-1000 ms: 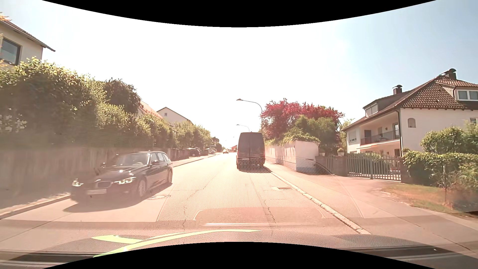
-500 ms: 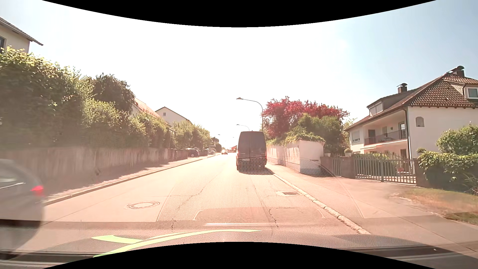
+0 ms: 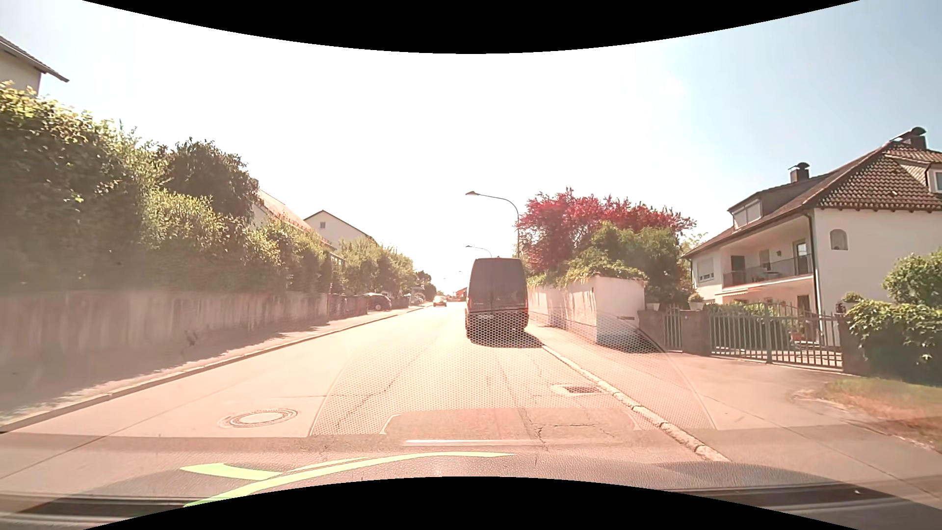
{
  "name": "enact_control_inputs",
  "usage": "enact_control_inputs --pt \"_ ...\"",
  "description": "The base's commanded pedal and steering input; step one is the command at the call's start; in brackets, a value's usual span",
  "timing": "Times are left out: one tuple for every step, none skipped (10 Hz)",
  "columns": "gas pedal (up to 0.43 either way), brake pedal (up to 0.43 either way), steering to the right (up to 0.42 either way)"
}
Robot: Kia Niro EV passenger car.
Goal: Follow the waypoints while adhering to traffic rules and regulations
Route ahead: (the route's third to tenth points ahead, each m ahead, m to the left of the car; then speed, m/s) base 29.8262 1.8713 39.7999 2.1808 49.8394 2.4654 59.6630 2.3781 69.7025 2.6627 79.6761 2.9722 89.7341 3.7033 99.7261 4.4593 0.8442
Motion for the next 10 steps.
enact_control_inputs --pt "0.0 0.195 0.002" --pt "0.0 0.189 0.002" --pt "0.0 0.189 0.002" --pt "0.0 0.189 0.002" --pt "0.0 0.189 0.002" --pt "0.0 0.189 0.002" --pt "0.0 0.189 0.002" --pt "0.0 0.195 0.002" --pt "0.0 0.189 0.002" --pt "0.0 0.189 0.002"
